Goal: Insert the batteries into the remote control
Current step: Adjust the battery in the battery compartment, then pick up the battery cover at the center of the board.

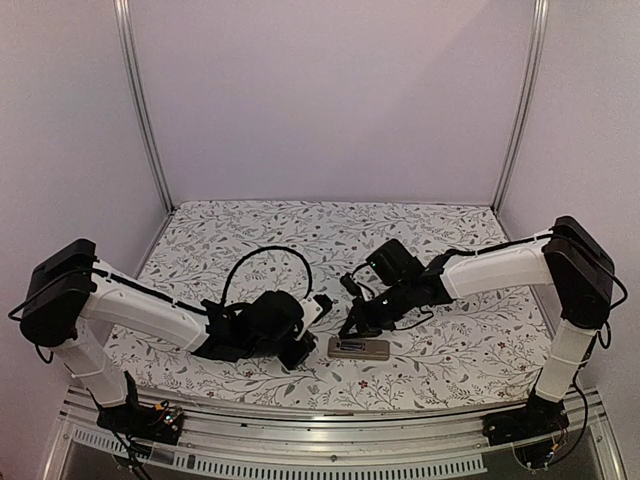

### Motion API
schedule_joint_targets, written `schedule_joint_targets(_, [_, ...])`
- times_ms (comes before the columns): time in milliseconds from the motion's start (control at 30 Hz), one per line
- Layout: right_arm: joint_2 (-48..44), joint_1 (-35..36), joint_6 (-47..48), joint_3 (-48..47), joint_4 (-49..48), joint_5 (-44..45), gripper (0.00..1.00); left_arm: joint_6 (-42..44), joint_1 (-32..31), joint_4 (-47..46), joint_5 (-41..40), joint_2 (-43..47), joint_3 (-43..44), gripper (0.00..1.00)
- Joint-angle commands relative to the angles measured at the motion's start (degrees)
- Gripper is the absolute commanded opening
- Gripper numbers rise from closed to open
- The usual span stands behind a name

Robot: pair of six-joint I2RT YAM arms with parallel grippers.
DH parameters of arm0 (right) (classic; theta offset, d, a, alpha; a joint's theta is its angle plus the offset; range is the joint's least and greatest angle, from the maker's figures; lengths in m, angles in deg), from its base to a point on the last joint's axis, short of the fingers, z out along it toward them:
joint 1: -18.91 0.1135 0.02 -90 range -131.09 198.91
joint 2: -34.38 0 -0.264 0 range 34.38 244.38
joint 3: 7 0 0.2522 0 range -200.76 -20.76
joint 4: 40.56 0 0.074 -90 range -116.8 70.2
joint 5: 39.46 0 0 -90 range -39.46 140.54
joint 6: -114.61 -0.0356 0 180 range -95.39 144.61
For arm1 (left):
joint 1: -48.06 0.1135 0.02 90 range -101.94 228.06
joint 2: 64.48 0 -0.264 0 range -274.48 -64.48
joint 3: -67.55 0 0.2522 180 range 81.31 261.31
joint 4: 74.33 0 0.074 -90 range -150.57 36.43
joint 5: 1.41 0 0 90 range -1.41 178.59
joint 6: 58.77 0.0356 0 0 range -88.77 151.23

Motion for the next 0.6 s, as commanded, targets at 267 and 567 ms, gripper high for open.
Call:
schedule_joint_targets(267, [2.43, 0.25, -0.08, 4.13, -1.77, 0.98, 0.00, 0.08, 0.82, -1.53, -1.00, -0.22, -0.72, 0.00])
schedule_joint_targets(567, [3.55, -0.65, 0.01, 6.64, 0.02, 4.08, 0.00, 0.20, 0.88, -1.39, -0.84, -0.48, -0.86, 0.00])
